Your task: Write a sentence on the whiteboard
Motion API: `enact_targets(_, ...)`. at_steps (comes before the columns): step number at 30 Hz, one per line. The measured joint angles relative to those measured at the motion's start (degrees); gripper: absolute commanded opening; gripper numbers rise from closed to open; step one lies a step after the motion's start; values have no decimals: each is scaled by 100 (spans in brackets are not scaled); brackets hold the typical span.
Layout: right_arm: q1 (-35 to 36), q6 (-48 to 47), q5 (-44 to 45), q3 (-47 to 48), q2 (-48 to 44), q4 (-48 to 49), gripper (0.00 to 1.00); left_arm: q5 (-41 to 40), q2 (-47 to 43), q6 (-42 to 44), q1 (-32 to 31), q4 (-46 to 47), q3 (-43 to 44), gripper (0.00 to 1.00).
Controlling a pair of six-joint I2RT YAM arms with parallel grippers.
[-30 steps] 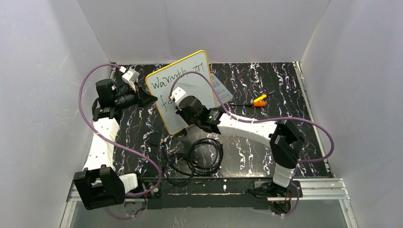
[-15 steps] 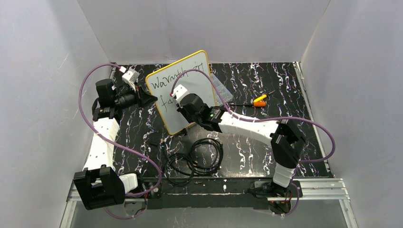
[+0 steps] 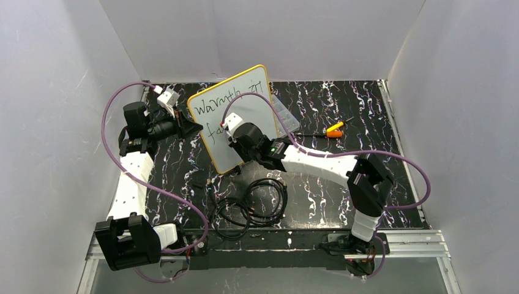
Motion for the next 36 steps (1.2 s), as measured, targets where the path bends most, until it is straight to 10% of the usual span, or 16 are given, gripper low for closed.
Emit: enact_targets(36, -151, 166, 96, 26, 37, -81, 1, -2, 0, -2, 0, 0, 0, 0)
